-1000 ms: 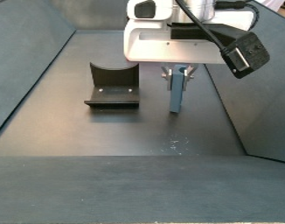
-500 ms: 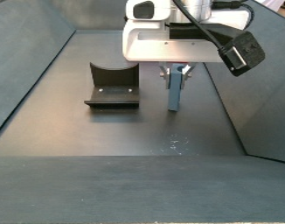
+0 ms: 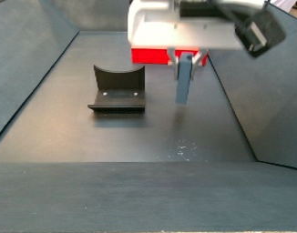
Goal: Pick up the arch object. Move up. Move to above the board. Insert the arch object.
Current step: Move up, then move to above the board.
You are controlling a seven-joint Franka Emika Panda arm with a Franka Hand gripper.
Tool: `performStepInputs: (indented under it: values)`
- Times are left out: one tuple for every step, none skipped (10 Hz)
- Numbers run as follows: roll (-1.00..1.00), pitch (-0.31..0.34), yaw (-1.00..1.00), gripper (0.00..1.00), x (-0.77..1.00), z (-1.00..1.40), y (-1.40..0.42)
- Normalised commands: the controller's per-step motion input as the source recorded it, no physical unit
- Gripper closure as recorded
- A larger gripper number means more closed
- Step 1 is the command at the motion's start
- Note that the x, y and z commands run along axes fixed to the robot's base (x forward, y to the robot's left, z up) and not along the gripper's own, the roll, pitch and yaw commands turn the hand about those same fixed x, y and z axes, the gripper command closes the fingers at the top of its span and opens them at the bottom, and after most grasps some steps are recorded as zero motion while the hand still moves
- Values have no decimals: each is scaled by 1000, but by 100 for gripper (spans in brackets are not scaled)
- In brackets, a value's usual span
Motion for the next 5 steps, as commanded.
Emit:
performStepInputs:
  values:
    - [-22, 42, 2, 100, 9, 400, 18]
    - [-5, 199, 326, 100, 81, 1000, 22]
    - [-6, 211, 303, 100, 81, 1000, 20]
    - [-4, 200, 251, 100, 80, 1000, 19]
    - [3, 155, 150, 100, 78, 1000, 18]
